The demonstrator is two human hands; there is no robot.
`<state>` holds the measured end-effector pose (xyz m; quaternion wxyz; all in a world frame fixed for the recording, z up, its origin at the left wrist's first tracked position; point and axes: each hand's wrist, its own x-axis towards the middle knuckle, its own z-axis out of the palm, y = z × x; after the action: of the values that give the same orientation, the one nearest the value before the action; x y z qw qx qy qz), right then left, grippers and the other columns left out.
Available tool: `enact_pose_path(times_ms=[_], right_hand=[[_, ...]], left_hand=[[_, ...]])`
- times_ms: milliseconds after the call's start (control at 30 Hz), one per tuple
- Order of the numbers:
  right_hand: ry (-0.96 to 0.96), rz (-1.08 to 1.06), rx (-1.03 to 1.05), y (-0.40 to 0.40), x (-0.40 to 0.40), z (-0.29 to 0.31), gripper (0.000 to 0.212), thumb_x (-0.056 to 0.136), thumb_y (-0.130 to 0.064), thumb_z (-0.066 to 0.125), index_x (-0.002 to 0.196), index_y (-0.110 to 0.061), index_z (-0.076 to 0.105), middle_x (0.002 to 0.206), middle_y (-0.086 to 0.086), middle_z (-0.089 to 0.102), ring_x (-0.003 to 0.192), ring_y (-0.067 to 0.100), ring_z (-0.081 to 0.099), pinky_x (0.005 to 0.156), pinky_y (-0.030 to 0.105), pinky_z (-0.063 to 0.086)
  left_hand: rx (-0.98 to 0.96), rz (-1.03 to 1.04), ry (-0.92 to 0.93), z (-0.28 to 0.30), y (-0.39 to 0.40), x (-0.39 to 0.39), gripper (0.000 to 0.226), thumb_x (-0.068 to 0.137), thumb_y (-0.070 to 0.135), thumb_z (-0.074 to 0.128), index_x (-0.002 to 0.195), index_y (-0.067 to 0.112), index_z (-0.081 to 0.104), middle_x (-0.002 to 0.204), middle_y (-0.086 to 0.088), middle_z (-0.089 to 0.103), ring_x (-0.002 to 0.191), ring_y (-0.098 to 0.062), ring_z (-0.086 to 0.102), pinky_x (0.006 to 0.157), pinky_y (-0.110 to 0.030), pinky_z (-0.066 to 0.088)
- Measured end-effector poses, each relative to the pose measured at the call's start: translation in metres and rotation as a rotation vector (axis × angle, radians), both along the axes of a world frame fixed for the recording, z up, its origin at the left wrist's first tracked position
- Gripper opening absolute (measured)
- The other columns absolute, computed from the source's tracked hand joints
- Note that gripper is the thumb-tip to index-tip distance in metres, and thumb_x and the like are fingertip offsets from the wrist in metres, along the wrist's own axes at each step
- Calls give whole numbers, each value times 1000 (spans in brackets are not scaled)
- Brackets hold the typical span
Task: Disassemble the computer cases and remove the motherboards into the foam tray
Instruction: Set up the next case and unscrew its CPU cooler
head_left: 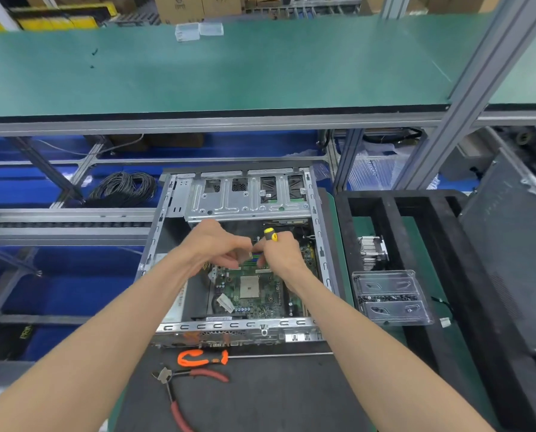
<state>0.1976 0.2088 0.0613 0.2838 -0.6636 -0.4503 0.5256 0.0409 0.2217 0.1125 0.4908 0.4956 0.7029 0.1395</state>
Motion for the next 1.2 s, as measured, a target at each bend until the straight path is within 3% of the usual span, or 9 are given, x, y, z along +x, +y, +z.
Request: enact_pose_path(times_ms=[100,200,367,533,667,767,867,1067,1200], right_hand=[[161,-8,-11,-4,3,6,17,90,-21,61,86,-7,72,67,10,73,38,14,47,42,20,38],[382,-25,-44,-7,5,10,27,96,-26,58,94,-4,72,78,17,74,39,19,47,38,18,35],[665,-64,-20,-8,10,21,26,93,-21,59,93,1,73,89,25,73,45,18,50,38,21,28],[756,-83,107,-6,14,37,21,91,-13,61,97,3,72,93,27,72,45,18,52,37,20,28],[749,-124,206,-7,17,48,34,86,-12,67,108,14,62,95,22,73,45,19,53,38,22,24],[747,-135,270,-8,22,55,28,82,-12,70,108,-3,71,90,20,70,46,20,53,39,23,25],[662,-91,345,-11,27,61,23,86,-10,70,105,-19,76,80,17,66,46,21,52,43,19,31],[579,-112,495,-16,39,74,18,84,-4,73,94,-17,79,66,16,64,41,22,48,50,23,41],[502,-131,586,-20,50,84,17,84,-4,73,91,-17,79,59,22,59,41,24,48,52,23,43]], left_hand=[[82,137,-335,-4,1,-6,17,72,16,85,76,1,79,84,-20,75,78,-26,76,69,-27,61],[154,190,-625,-9,-2,-9,8,83,10,78,85,3,78,89,-21,75,88,-31,75,73,-26,60],[266,163,-868,-10,-5,-11,21,82,5,75,103,8,76,101,-20,72,92,-31,73,82,-29,58],[367,48,-954,-4,-5,-6,42,71,9,83,112,9,72,107,-12,70,93,-24,68,84,-30,56],[437,-30,-1037,3,-4,-1,43,73,1,81,113,12,71,107,-8,71,96,-22,69,86,-30,55],[454,-66,-999,7,-3,0,50,72,0,80,119,9,66,115,-11,67,107,-25,64,93,-34,54],[462,-101,-992,10,-3,3,53,71,-1,81,120,7,64,115,-10,67,108,-23,63,91,-32,54],[448,-198,-1025,21,-2,11,50,72,-3,81,118,11,66,110,-5,68,101,-19,64,85,-29,55],[457,-264,-1026,31,2,22,54,70,2,82,120,10,65,113,-5,66,101,-22,64,90,-32,54]])
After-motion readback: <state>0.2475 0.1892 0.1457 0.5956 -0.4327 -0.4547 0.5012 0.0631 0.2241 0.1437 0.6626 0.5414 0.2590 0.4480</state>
